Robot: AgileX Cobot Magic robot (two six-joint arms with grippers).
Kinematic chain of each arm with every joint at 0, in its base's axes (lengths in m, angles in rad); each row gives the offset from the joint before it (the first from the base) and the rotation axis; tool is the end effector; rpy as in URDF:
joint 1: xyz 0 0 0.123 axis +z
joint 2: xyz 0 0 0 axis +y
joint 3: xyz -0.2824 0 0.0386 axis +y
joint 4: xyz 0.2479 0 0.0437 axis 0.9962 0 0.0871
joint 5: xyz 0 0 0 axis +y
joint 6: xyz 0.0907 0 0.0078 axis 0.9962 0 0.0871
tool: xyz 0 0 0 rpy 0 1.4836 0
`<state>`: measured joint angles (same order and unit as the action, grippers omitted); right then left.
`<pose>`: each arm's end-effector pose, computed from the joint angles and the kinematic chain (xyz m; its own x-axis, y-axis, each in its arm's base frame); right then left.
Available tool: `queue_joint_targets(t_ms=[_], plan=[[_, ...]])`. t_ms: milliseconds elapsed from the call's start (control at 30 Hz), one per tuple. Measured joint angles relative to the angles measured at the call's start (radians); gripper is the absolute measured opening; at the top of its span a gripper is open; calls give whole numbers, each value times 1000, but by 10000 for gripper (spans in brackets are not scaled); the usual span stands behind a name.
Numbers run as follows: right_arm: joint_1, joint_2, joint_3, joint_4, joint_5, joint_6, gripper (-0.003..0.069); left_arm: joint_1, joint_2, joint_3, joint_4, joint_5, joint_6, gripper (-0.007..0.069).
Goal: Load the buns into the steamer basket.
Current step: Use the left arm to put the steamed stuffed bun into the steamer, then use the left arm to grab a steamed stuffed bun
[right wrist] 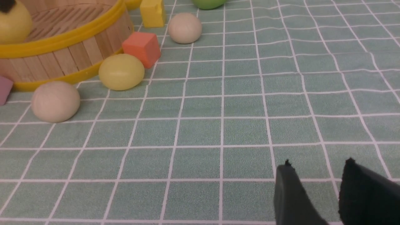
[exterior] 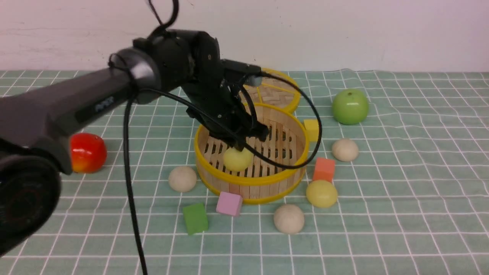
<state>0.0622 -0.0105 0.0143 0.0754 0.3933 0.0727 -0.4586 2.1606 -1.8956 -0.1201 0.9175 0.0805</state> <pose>0.0517 0.0059 0.1736 -0.3131 0.1226 -0.9418 -0.0456 0.9885 0.1439 0.4279 -0.2209 0.2330 -0.7922 0.3992 -0.4615 0.4858 0.8703 -0.0811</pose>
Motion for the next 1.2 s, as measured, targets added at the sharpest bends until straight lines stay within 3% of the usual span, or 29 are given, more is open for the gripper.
queue_joint_targets(t_ms=[100, 267, 433, 533, 667, 833, 1033, 1200], plan=[[0, 0, 0, 1, 0, 0, 240, 0, 33, -5, 32, 11, -30, 32], [0, 0, 0, 1, 0, 0, 240, 0, 46, -10, 43, -2, -39, 165], [0, 0, 0, 1, 0, 0, 240, 0, 18, -55, 47, 45, -52, 408], [0, 0, 0, 1, 0, 0, 240, 0, -49, -90, 48, 110, -80, 472], [0, 0, 0, 1, 0, 0, 240, 5, -175, -85, 54, 240, -98, 467], [0, 0, 0, 1, 0, 0, 240, 67, -283, 111, 26, 294, -117, 328], [0, 0, 0, 1, 0, 0, 240, 147, -260, 348, -14, 102, -118, 152], [0, 0, 0, 1, 0, 0, 240, 147, -215, 356, -20, -40, -100, 155]])
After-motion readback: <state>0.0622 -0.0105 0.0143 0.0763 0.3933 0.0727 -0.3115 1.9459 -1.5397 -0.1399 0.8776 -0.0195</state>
